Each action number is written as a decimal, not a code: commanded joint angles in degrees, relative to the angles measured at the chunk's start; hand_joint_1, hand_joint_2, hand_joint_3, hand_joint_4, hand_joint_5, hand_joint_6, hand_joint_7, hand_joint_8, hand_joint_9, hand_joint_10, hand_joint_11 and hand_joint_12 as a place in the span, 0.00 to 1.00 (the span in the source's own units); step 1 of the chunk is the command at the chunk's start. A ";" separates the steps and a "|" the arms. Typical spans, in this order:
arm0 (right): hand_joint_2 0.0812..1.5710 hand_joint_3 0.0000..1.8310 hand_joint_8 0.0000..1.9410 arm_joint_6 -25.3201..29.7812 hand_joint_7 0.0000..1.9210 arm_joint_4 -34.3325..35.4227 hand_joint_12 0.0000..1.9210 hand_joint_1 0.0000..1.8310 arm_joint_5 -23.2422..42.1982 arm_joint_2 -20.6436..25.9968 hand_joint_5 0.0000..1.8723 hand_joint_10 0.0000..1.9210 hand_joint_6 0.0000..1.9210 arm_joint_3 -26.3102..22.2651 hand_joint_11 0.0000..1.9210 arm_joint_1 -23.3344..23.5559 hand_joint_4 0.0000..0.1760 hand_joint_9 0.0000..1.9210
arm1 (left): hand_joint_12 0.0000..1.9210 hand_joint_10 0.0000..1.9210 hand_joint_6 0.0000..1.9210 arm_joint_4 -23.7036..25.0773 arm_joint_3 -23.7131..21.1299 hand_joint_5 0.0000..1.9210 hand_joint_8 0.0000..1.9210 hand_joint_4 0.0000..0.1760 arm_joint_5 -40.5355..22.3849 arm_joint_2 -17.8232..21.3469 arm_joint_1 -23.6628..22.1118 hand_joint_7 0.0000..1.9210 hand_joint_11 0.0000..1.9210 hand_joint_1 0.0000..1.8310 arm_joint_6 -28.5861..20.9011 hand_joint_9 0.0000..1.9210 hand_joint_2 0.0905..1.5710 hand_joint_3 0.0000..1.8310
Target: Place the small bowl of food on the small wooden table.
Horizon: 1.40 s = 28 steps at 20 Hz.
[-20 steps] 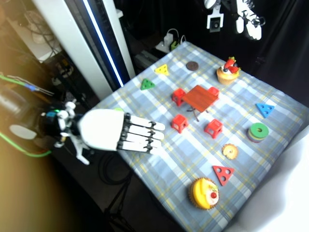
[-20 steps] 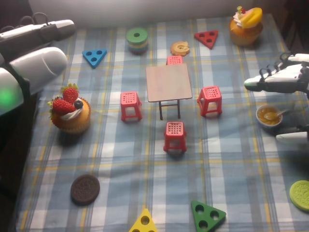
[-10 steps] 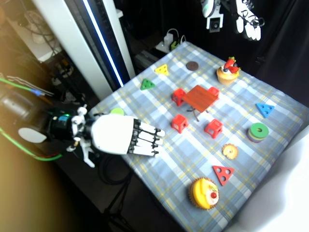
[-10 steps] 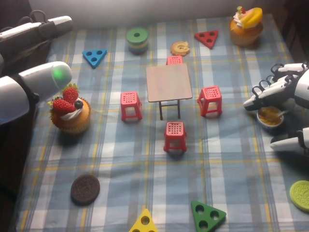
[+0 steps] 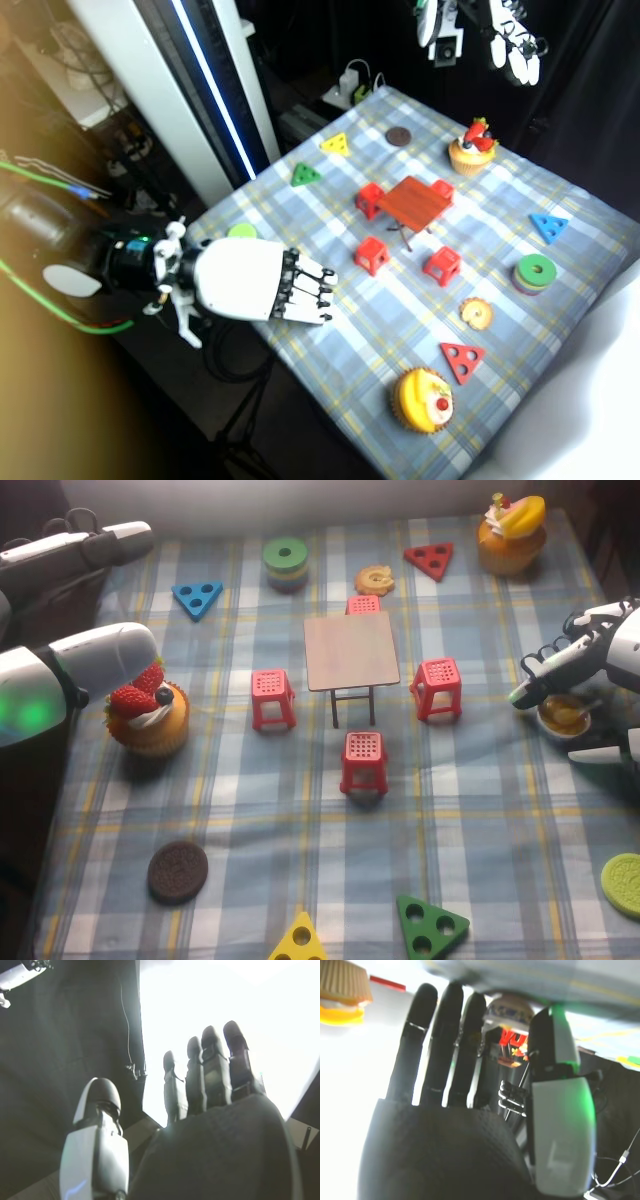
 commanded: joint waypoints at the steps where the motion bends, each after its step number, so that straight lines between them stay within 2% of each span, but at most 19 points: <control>1: 0.70 0.00 0.53 0.02 0.55 1.02 0.73 0.69 4.14 0.07 0.45 0.26 0.52 0.26 0.33 0.57 0.00 0.53 | 0.21 0.00 0.00 0.37 0.31 0.21 0.00 0.55 -6.75 -0.04 -0.76 0.16 0.00 0.26 -0.61 0.14 0.70 0.00; 2: 0.69 0.00 0.49 0.02 0.57 0.89 0.69 0.69 4.16 0.07 0.47 0.29 0.51 0.23 0.37 0.82 0.00 0.53 | 0.21 0.00 0.00 0.37 0.33 0.20 0.00 0.64 -6.75 -0.04 -0.76 0.16 0.00 0.26 -0.63 0.14 0.70 0.00; 3: 0.67 0.00 0.40 0.02 0.58 0.54 0.64 0.74 4.35 0.07 0.49 0.52 0.48 0.13 0.40 1.32 0.00 0.53 | 0.22 0.00 0.00 0.37 0.34 0.21 0.00 0.61 -6.76 -0.03 -0.76 0.16 0.00 0.26 -0.65 0.14 0.70 0.00; 4: 0.68 0.00 0.56 0.02 0.54 0.17 0.66 0.70 4.81 0.07 0.56 0.51 0.33 0.00 0.43 1.84 0.00 0.50 | 0.21 0.00 0.00 0.37 0.35 0.21 0.00 0.60 -6.77 -0.03 -0.76 0.17 0.00 0.24 -0.67 0.14 0.70 0.00; 5: 0.68 0.00 0.60 0.03 0.52 -0.14 0.67 0.70 5.37 0.07 0.60 0.49 0.26 -0.12 0.43 2.41 0.00 0.50 | 0.21 0.00 0.00 0.37 0.35 0.21 0.00 0.59 -6.77 -0.01 -0.76 0.17 0.00 0.23 -0.69 0.14 0.70 0.00; 6: 0.67 0.00 0.57 0.03 0.51 -0.59 0.65 0.75 6.14 0.06 0.61 0.61 0.25 -0.24 0.41 3.39 0.00 0.49 | 0.21 0.00 0.00 0.37 0.36 0.21 0.00 0.61 -6.76 0.00 -0.76 0.17 0.00 0.23 -0.70 0.15 0.70 0.00; 8: 0.69 0.00 0.53 0.03 0.51 -1.44 0.65 0.75 7.59 -0.45 0.52 0.63 0.45 -0.22 0.43 5.83 0.00 0.48 | 0.22 0.00 0.00 0.37 0.40 0.21 0.00 0.69 -6.76 0.02 -0.76 0.18 0.00 0.21 -0.72 0.16 0.70 0.00; 9: 0.69 0.00 0.51 0.03 0.52 -1.83 0.69 0.75 8.15 -0.89 0.54 0.66 0.41 -0.04 0.40 7.21 0.00 0.48 | 0.23 0.00 0.00 0.38 0.43 0.21 0.00 0.71 -6.75 0.03 -0.76 0.19 0.00 0.21 -0.72 0.16 0.70 0.00; 10: 0.69 0.00 0.54 0.03 0.55 -2.43 0.69 0.70 8.50 -1.56 0.52 0.51 0.42 0.28 0.37 8.82 0.00 0.48 | 0.24 0.00 0.00 0.38 0.47 0.22 0.00 0.69 -6.75 0.03 -0.77 0.20 0.00 0.20 -0.72 0.17 0.70 0.00; 12: 0.69 0.00 0.56 0.03 0.55 -3.66 0.69 0.69 8.48 -2.84 0.51 0.44 0.41 1.03 0.40 11.47 0.00 0.52 | 0.24 0.00 0.00 0.41 0.54 0.22 0.00 0.71 -6.63 0.02 -0.79 0.19 0.00 0.22 -0.72 0.17 0.70 0.00; 14: 0.72 0.00 0.74 0.03 0.44 -3.91 0.89 0.68 8.47 -3.26 0.56 0.75 0.30 1.30 0.35 12.15 0.00 0.41 | 0.25 0.00 0.00 0.42 0.56 0.22 0.00 0.73 -6.59 0.02 -0.79 0.19 0.00 0.23 -0.72 0.17 0.69 0.00; 16: 0.66 0.00 0.45 0.03 0.59 -4.56 0.78 0.69 8.38 -4.66 0.56 0.61 0.38 2.25 0.47 14.37 0.00 0.53 | 0.22 0.00 0.00 0.52 0.64 0.23 0.00 0.70 -6.31 0.02 -0.86 0.19 0.00 0.24 -0.73 0.17 0.70 0.00; 17: 0.66 0.00 0.42 0.03 0.60 -4.88 0.77 0.69 8.25 -5.08 0.57 0.58 0.38 2.53 0.48 15.28 0.00 0.55 | 0.22 0.00 0.00 0.57 0.69 0.22 0.00 0.73 -6.20 0.00 -0.94 0.19 0.00 0.22 -0.73 0.17 0.70 0.00; 18: 0.64 0.00 0.34 0.16 0.63 -5.60 0.70 0.69 8.04 -5.64 0.59 0.39 0.38 2.88 0.37 16.58 0.00 0.56 | 0.20 0.00 0.00 0.63 0.75 0.21 0.00 0.78 -6.07 -0.03 -1.02 0.18 0.00 0.21 -0.73 0.16 0.70 0.00; 20: 0.65 0.00 0.47 0.21 0.58 -6.77 0.71 0.69 7.80 -6.24 0.62 0.39 0.28 3.07 0.29 18.19 0.00 0.52 | 0.20 0.00 0.00 0.64 0.82 0.20 0.00 0.74 -5.94 -0.04 -1.07 0.17 0.00 0.23 -0.73 0.15 0.70 0.00; 22: 0.66 0.00 0.57 0.21 0.54 -8.18 0.82 0.69 7.56 -6.90 0.64 0.55 0.23 3.15 0.38 19.80 0.00 0.49 | 0.18 0.00 0.00 0.64 0.92 0.19 0.00 0.79 -5.85 -0.12 -1.11 0.16 0.00 0.22 -0.74 0.14 0.71 0.00; 23: 0.66 0.00 0.47 0.21 0.57 -8.76 0.73 0.68 7.49 -7.24 0.60 0.48 0.34 3.18 0.46 20.41 0.00 0.56 | 0.16 0.00 0.00 0.64 0.94 0.19 0.00 0.78 -5.81 -0.15 -1.12 0.17 0.00 0.21 -0.74 0.14 0.71 0.00; 25: 0.65 0.00 0.38 0.21 0.63 -9.47 0.65 0.70 7.48 -7.62 0.58 0.41 0.36 3.24 0.58 21.23 0.00 0.66 | 0.17 0.00 0.00 0.65 0.98 0.21 0.00 0.73 -5.72 -0.16 -1.14 0.18 0.00 0.21 -0.74 0.15 0.71 0.00; 28: 0.64 0.00 0.38 0.21 0.64 -10.48 0.70 0.70 7.48 -7.76 0.59 0.42 0.33 3.41 0.54 22.91 0.00 0.65 | 0.18 0.00 0.00 0.65 1.14 0.20 0.00 0.74 -5.52 -0.30 -1.21 0.17 0.00 0.19 -0.74 0.15 0.71 0.00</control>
